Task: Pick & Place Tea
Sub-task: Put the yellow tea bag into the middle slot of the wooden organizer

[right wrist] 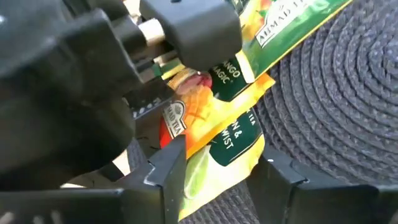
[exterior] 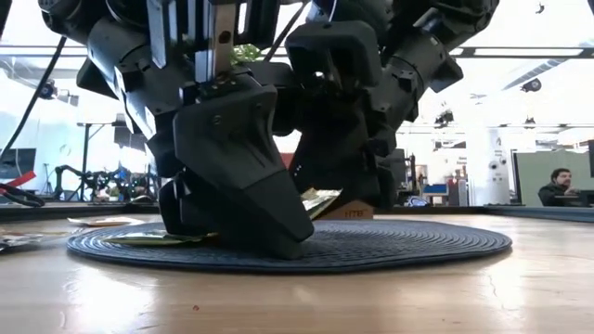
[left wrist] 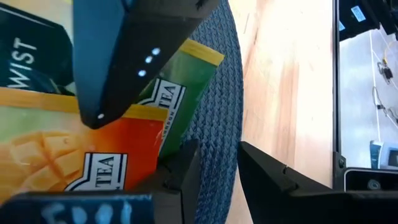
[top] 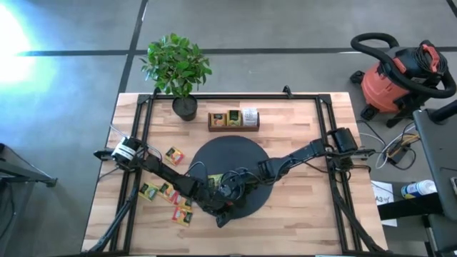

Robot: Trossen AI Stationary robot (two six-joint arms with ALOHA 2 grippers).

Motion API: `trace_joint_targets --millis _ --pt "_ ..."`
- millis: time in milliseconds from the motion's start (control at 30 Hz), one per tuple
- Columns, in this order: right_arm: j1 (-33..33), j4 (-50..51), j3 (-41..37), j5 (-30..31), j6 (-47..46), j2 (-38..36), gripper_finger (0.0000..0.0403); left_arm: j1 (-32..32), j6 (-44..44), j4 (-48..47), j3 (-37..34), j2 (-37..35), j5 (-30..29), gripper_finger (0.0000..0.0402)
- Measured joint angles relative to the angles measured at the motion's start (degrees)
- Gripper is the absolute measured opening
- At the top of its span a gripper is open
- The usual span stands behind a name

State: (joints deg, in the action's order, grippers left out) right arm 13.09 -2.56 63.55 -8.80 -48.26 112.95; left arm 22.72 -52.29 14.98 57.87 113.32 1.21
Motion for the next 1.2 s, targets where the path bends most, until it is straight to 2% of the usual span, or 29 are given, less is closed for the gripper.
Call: trace_joint_targets --millis 133,300,467,567,667,733,867,933,1033,1200 --pt "0.0 0.1 -0.4 0.0 0.5 0.0 0.0103 -0.1 -0.1 0.0 0.0 0.0 -0.1 0.0094" --pt "0.0 0.5 -0.8 0.0 3.0 0.0 0.0021 -0.1 -1.3 -0.1 0.0 -0.1 -0.3 0.0094" --pt "-0.1 6.8 -0.8 -0.2 7.1 -1.7 0.0009 1.2 -3.5 -2.0 -0.2 -2.1 -1.4 0.0094" --pt "-0.3 11.8 -1.4 0.3 11.5 -5.4 0.0009 2.6 -4.3 -6.0 -0.3 -4.1 -5.6 0.0094" --pt "-1.0 15.2 -2.2 3.3 14.9 -10.1 0.0008 3.8 -6.1 -10.9 -0.3 -5.5 -10.7 0.0094" --pt "-1.5 16.0 -2.8 7.2 15.6 -13.3 0.0008 3.9 -8.1 -11.6 -0.3 -5.6 -12.1 0.0094" --pt "-3.0 16.8 -4.7 26.9 18.2 -21.0 0.0008 4.1 -12.0 -10.6 -0.6 -5.7 -12.8 0.0094" --pt "-6.0 15.2 -6.0 31.7 21.2 -24.8 0.0008 4.3 -13.2 -10.4 -0.7 -6.4 -14.9 0.0094" --pt "-14.7 12.0 -9.0 28.4 25.0 -28.0 0.0008 4.2 -13.6 -9.5 -0.7 -9.6 -21.0 0.0094" --pt "-30.6 1.1 -11.3 12.6 29.5 -26.7 0.0008 3.4 -9.9 -9.3 -1.0 -17.8 -32.9 0.0094"
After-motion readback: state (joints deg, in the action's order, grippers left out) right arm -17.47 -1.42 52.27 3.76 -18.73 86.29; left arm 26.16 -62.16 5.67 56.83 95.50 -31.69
